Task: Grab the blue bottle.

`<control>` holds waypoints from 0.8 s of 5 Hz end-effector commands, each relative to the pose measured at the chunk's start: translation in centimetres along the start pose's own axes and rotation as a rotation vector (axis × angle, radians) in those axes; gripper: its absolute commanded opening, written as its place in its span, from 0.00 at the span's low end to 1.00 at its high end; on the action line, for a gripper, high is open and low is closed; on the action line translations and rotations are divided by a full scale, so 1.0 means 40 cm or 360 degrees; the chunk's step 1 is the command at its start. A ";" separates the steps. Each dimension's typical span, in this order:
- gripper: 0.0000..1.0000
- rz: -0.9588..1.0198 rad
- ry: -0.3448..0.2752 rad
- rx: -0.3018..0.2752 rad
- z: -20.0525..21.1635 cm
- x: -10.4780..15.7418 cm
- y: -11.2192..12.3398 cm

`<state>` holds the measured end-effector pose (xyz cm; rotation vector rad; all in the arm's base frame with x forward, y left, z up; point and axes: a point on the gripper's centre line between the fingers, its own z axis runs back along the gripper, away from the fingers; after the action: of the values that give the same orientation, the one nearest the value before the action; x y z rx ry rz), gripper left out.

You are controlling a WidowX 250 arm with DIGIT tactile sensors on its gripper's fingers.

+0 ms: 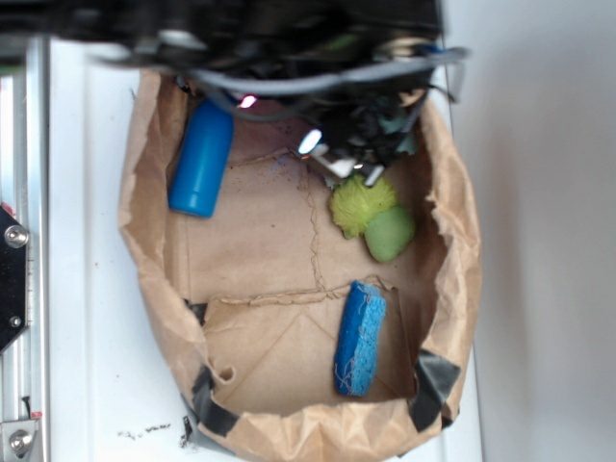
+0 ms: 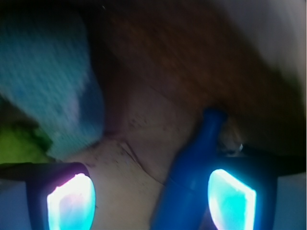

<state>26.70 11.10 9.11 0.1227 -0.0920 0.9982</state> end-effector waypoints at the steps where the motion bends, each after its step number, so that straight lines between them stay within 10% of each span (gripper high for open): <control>1: 1.00 -0.0021 -0.0288 -0.0161 0.024 -0.061 0.062; 4: 1.00 0.0013 -0.0270 -0.0102 0.007 -0.034 0.044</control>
<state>24.37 9.60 8.03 0.1557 -0.2355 0.9862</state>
